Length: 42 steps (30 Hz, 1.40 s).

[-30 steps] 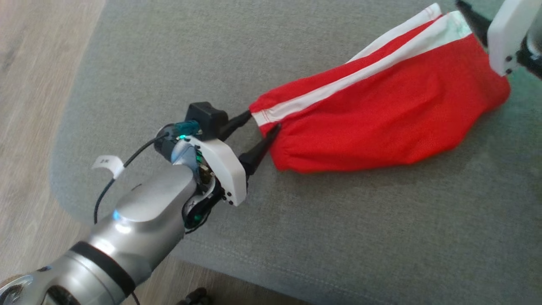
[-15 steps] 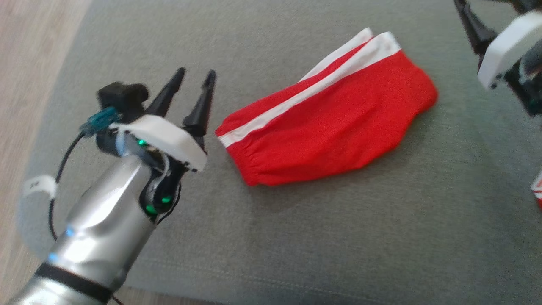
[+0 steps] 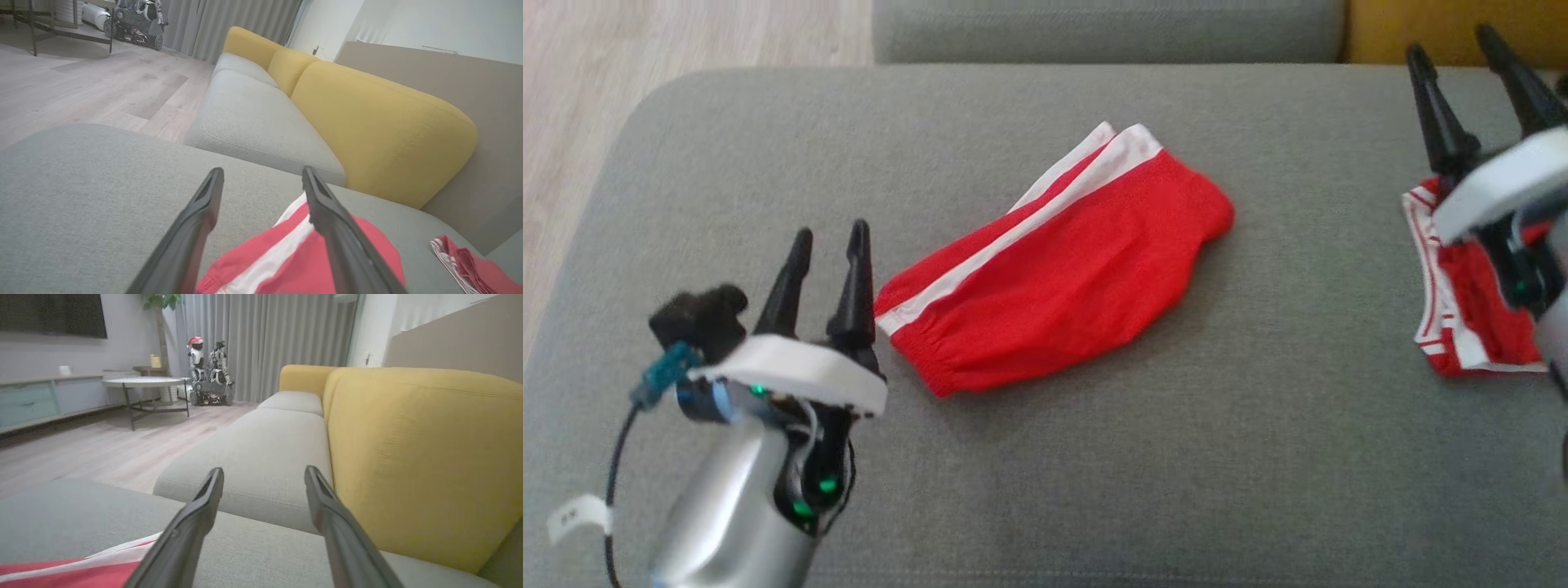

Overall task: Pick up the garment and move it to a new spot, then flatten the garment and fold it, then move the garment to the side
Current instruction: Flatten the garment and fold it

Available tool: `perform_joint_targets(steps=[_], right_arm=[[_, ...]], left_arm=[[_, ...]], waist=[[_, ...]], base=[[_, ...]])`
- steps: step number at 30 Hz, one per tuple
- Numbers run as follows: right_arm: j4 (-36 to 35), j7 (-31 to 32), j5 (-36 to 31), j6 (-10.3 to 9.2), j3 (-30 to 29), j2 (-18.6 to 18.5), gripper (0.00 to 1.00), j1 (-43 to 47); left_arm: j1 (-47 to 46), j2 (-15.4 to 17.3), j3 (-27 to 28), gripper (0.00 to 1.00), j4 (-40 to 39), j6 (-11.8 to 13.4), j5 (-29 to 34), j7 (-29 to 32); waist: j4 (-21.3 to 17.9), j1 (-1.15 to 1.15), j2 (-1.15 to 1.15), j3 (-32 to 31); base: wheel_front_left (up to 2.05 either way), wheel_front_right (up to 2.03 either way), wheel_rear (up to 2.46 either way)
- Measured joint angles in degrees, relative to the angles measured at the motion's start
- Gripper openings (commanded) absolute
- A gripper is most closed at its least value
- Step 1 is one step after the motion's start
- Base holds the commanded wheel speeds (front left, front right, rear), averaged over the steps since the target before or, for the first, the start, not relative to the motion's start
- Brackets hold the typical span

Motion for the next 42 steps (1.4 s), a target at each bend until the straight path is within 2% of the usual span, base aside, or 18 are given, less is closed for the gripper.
perform_joint_targets(steps=[5, 7, 8, 12, 18, 23, 32, 35, 42], right_arm=[[-8.36, -0.01, -10.31, 0.0, -16.35, 3.41, 1.0, 14.05], [-11.81, 0.0, -14.62, 0.0, -21.79, 6.06, 1.0, 20.13], [-15.27, -0.01, -19.03, 0.0, -25.79, 8.95, 1.0, 25.9], [-21.05, 0.01, -25.7, 0.0, -31.54, 14.4, 1.0, 34.74], [-28.05, 2.47, -31.95, 0.0, -36.38, 20.19, 1.0, 41.94], [-30.88, 3.91, -33.66, 0.0, -37.8, 23.32, 1.0, 46.68], [-32.32, 7.03, -34.29, 0.0, -38.6, 24.53, 1.0, 48.15], [-32.51, 9.02, -31.61, 0.0, -38.53, 25.43, 1.0, 47.74], [-30.53, 17.06, -19.71, 0.0, -39.87, 26.7, 1.0, 40.51]], left_arm=[[4.63, -2.59, 2.58, 1.0, -1.02, -1.37, 3.69, 0.0], [6.45, -3.67, 4.28, 1.0, -1.34, -1.78, 4.8, 0.01], [8.32, -4.44, 5.71, 1.0, -1.83, -2.55, 6.13, 0.0], [11.2, -5.7, 7.26, 1.0, -2.22, -4.14, 10.04, 0.0], [14.53, -7.59, 8.87, 1.0, -1.78, -6.06, 14.34, 0.01], [16.56, -8.67, 9.96, 1.0, -1.14, -6.59, 17.2, 0.01], [17.11, -9.09, 11.05, 1.0, -1.02, -8.01, 18.41, 0.01], [16.4, -9.14, 11.05, 1.0, -1.03, -8.23, 18.47, 0.01], [13.54, -9.26, 10.27, 1.0, -1.19, -8.48, 17.74, 0.01]], waist=[[-1.58, 0.0, 0.0, -2.12], [-2.12, 0.0, 0.0, -2.77], [-2.67, 0.0, 0.0, -3.33], [-3.54, 0.0, 0.0, -4.18], [-4.16, 0.0, 0.0, -4.9], [-4.11, 0.0, 0.0, -5.08], [-3.17, 0.0, 0.0, -3.74], [-2.3, 0.0, 0.0, -2.66], [0.95, 0.0, 0.0, 0.31]], base=[[0.0, 0.0, 0.0], [0.0, 0.0, 0.0], [0.0, 0.0, 0.0], [0.0, 0.0, 0.0], [0.0, 0.0, 0.0], [0.0, 0.0, 0.0], [0.0, 0.0, 0.0], [0.0, 0.0, 0.0], [0.0, 0.0, 0.0]])
